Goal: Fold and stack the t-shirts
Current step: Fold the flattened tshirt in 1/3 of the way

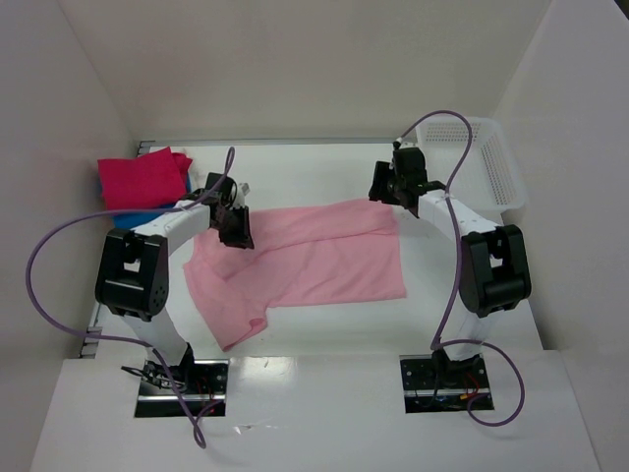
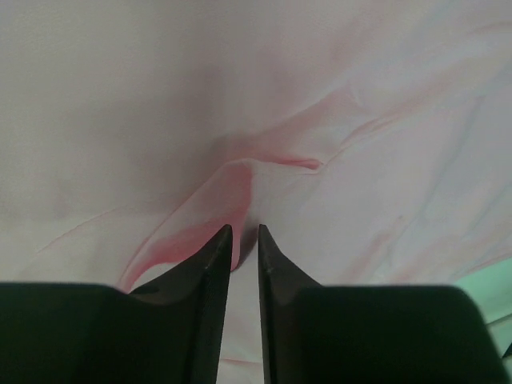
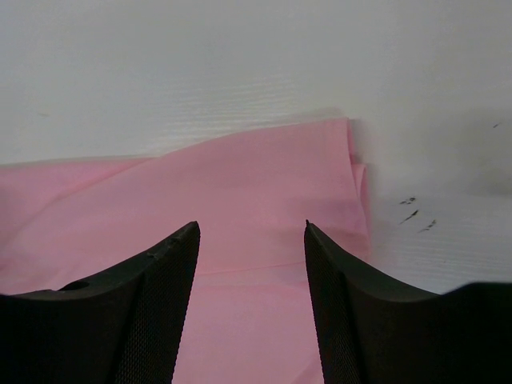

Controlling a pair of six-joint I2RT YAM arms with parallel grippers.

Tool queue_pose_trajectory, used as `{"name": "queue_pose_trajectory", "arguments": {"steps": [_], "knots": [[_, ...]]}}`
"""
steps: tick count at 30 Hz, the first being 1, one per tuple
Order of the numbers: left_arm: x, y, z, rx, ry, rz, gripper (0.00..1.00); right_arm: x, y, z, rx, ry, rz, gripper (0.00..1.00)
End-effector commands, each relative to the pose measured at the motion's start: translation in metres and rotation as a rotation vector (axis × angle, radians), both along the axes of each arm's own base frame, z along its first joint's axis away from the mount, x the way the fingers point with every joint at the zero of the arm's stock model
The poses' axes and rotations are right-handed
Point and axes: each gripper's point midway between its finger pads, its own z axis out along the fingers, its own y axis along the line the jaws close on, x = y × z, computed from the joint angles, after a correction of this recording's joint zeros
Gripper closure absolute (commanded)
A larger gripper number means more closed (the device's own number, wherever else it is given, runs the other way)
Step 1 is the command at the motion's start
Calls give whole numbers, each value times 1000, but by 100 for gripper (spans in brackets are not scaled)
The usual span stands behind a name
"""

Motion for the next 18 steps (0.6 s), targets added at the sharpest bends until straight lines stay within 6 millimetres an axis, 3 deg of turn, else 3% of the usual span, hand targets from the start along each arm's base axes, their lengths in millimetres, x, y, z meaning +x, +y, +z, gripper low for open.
{"name": "queue_pose_trajectory", "arguments": {"steps": [1,4,6,11,14,15,18], "knots": [[-11,-24,5,-63,26,-97,82,0,14,0,1,-6,38,39],[-21,-38,14,-127,39,-133,94,0,12,3,-3,-13,31,39],[-34,-48,20,-154,57,-164,97,1,11,4,-6,-17,27,39],[-79,-59,20,-209,159,-199,95,1,11,8,-6,-27,24,39],[-110,-63,15,-185,249,-238,88,-2,10,5,-8,-18,24,39],[-116,-66,15,-181,258,-255,78,-2,10,7,-7,-23,24,39],[-122,-65,22,-164,231,-256,37,-2,10,9,-6,-27,24,39]]}}
